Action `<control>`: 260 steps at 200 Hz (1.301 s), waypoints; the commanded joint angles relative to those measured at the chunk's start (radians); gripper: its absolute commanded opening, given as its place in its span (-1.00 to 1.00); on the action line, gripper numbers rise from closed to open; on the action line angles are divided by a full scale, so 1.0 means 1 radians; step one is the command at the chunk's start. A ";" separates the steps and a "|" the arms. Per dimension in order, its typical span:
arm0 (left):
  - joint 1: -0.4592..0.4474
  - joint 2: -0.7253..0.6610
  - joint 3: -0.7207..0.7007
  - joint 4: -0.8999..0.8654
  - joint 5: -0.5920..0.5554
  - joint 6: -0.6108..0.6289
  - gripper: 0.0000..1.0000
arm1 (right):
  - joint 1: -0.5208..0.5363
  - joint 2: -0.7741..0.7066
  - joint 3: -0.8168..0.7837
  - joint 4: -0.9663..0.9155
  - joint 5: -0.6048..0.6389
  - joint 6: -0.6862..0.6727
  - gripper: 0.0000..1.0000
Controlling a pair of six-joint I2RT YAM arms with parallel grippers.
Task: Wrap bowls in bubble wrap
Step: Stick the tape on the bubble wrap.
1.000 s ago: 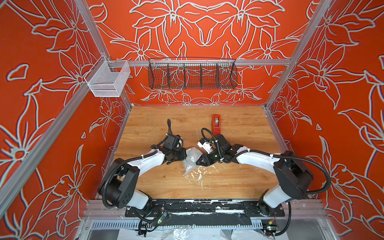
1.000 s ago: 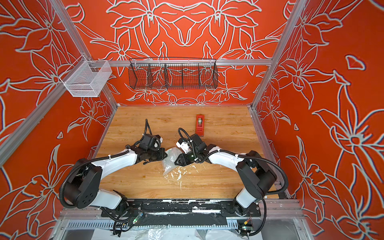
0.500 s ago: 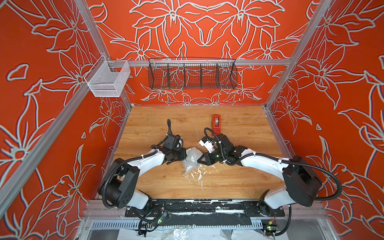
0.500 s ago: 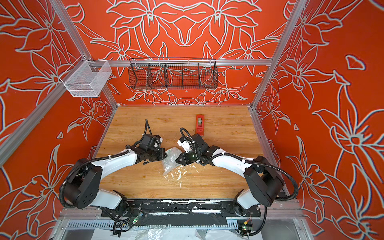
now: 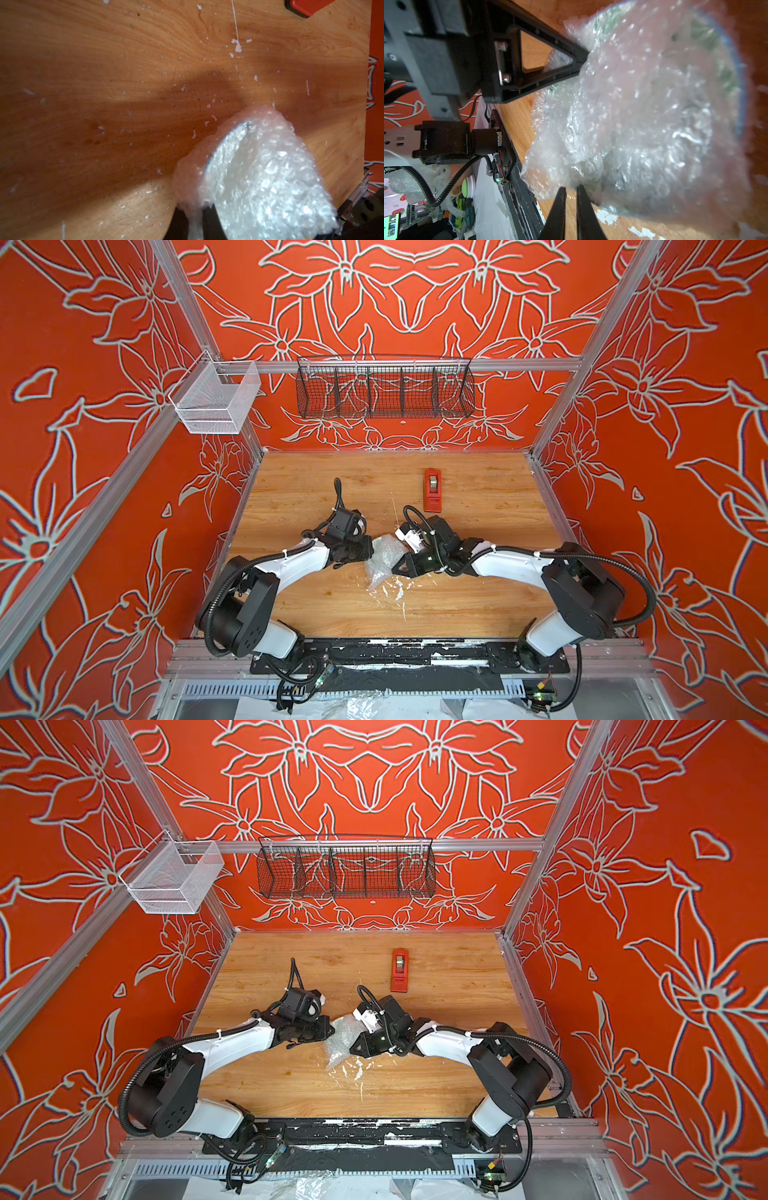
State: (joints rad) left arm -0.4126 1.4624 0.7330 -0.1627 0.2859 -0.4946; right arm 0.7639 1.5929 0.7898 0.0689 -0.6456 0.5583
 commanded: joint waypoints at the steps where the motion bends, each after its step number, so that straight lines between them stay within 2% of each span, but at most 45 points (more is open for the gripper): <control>1: -0.003 0.003 0.007 -0.001 -0.002 -0.006 -1.00 | 0.010 0.021 -0.031 0.037 -0.005 0.024 -0.72; 39: -0.003 0.007 0.009 0.000 0.001 -0.009 -1.00 | 0.017 0.023 -0.036 0.019 0.030 0.003 -0.72; 100: -0.003 0.026 0.020 0.000 0.018 -0.012 -1.00 | 0.047 0.002 -0.045 0.014 0.138 -0.176 -0.69; 114: -0.003 0.026 0.021 -0.006 0.015 -0.015 -1.00 | 0.047 0.021 -0.018 -0.022 0.125 -0.191 -0.70; 197: -0.003 0.029 0.028 -0.009 0.016 -0.017 -1.00 | 0.053 -0.108 -0.057 -0.031 0.130 -0.148 -0.63; 260: -0.005 0.034 0.029 -0.007 0.016 -0.019 -1.00 | 0.065 -0.098 -0.092 0.041 0.073 -0.095 -0.67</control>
State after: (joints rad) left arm -0.4126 1.4788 0.7444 -0.1608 0.2943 -0.5026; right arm 0.8185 1.4948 0.7296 0.0711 -0.5434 0.4324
